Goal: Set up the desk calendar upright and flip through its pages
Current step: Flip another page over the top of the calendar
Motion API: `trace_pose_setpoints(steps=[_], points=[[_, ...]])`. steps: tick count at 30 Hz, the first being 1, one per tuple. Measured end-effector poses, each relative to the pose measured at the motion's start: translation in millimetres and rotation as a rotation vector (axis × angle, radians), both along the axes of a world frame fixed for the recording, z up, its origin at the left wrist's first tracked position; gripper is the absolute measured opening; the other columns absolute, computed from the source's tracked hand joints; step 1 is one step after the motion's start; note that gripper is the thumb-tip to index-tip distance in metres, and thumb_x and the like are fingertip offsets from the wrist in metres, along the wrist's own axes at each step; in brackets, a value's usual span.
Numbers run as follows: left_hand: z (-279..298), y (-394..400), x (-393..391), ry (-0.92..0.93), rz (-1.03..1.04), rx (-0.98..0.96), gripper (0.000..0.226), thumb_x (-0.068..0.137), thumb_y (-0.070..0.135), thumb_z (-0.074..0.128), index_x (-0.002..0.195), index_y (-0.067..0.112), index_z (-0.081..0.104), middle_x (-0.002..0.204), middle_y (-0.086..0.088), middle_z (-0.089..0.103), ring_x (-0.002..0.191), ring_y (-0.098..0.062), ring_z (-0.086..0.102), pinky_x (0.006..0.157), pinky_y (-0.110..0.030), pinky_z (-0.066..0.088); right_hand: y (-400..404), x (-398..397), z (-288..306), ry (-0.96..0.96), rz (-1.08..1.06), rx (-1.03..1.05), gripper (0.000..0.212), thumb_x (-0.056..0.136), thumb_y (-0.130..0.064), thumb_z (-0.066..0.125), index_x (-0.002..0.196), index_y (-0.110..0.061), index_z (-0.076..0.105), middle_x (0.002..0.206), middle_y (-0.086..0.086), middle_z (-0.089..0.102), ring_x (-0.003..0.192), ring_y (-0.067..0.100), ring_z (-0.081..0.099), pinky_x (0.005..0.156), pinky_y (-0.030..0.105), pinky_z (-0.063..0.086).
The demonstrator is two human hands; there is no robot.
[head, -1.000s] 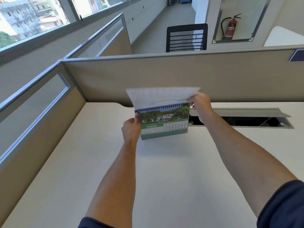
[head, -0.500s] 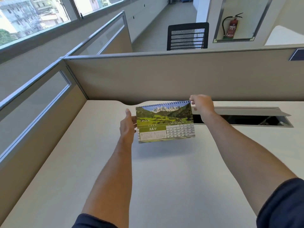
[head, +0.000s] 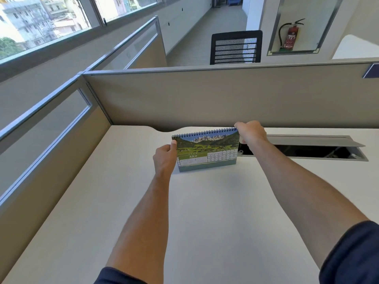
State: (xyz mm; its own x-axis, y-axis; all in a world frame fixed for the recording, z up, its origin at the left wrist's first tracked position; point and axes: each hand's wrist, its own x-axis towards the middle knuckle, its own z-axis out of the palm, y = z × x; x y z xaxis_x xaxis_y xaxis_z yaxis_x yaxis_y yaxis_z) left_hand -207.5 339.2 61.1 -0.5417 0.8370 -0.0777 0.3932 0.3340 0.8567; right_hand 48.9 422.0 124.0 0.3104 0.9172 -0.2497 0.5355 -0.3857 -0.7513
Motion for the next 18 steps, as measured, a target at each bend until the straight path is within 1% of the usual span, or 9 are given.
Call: trace_pose_setpoints(steps=[3,7,8,9,11,13,15,16,18], points=[[0.4,-0.6,0.4,0.002,0.004,-0.001,0.057,0.103,0.051,0.044,0.09,0.006,0.076,0.077,0.0,0.07,0.085,-0.026,0.069,0.064,-0.027,0.047,-0.7,-1.9,-1.2,-0.005,0.022,0.008,0.021,0.08,-0.034,0.053,0.068,-0.017,0.051,0.072,0.005,0.063,0.068,0.03,0.056,0.064,0.033,0.04],[0.2,-0.9,0.9,0.014,0.004,0.006,0.058,0.103,0.051,0.044,0.089,0.005,0.075,0.076,-0.001,0.071,0.079,-0.022,0.065,0.063,-0.027,0.046,2.4,-2.4,-6.3,0.08,0.06,0.091,0.021,0.079,-0.024,0.053,0.061,-0.018,0.043,0.063,0.0,0.042,0.067,0.026,0.047,0.063,0.036,0.031],[0.1,-0.6,1.2,0.026,0.002,0.009,0.059,0.103,0.051,0.044,0.089,0.003,0.075,0.079,-0.005,0.073,0.079,-0.023,0.064,0.065,-0.029,0.046,3.8,-1.4,-8.5,0.119,0.062,0.122,0.021,0.081,-0.021,0.054,0.062,-0.014,0.05,0.062,-0.002,0.045,0.067,0.026,0.046,0.062,0.035,0.033],[0.0,-0.2,1.5,0.039,0.003,0.011,0.06,0.104,0.051,0.043,0.089,0.001,0.074,0.082,-0.009,0.075,0.081,-0.025,0.065,0.067,-0.032,0.048,4.5,-0.8,-10.3,0.156,0.065,0.15,0.019,0.083,-0.019,0.055,0.067,-0.012,0.063,0.064,-0.004,0.055,0.068,0.026,0.05,0.062,0.034,0.039],[-0.8,0.3,1.9,0.046,0.007,0.012,0.061,0.104,0.05,0.043,0.09,0.0,0.074,0.087,-0.012,0.076,0.084,-0.028,0.066,0.074,-0.037,0.053,4.5,0.0,-11.8,0.218,0.086,0.199,0.022,0.086,-0.014,0.055,0.082,-0.018,0.076,0.081,-0.008,0.072,0.075,0.019,0.061,0.067,0.032,0.049],[-1.1,0.5,2.1,0.042,0.015,0.009,0.06,0.104,0.05,0.042,0.089,0.002,0.074,0.086,-0.011,0.076,0.083,-0.026,0.066,0.071,-0.034,0.052,3.7,1.9,-11.8,0.269,0.103,0.265,0.027,0.088,-0.004,0.055,0.095,-0.021,0.076,0.095,-0.004,0.075,0.086,0.015,0.067,0.069,0.029,0.052],[-1.1,0.7,2.5,0.043,0.023,0.004,0.061,0.104,0.05,0.043,0.088,0.0,0.073,0.084,-0.011,0.075,0.078,-0.024,0.063,0.064,-0.028,0.048,2.3,6.7,-10.9,0.376,0.118,0.31,0.033,0.091,0.004,0.058,0.111,-0.02,0.07,0.099,-0.001,0.072,0.092,0.015,0.069,0.07,0.029,0.056],[-1.1,0.9,2.8,0.045,0.024,0.006,0.061,0.104,0.05,0.043,0.087,-0.001,0.072,0.083,-0.011,0.075,0.077,-0.024,0.062,0.063,-0.027,0.046,0.9,9.5,-10.1,0.442,0.132,0.318,0.036,0.092,0.008,0.059,0.113,-0.02,0.068,0.097,-0.001,0.072,0.09,0.013,0.07,0.069,0.027,0.058],[-0.8,1.4,3.3,0.038,0.017,0.01,0.062,0.104,0.05,0.043,0.087,-0.002,0.072,0.083,-0.011,0.075,0.079,-0.027,0.065,0.064,-0.03,0.049,-1.5,15.1,-9.6,0.53,0.159,0.323,0.041,0.09,0.015,0.055,0.102,-0.021,0.072,0.085,-0.007,0.077,0.078,0.002,0.071,0.06,0.018,0.056]])
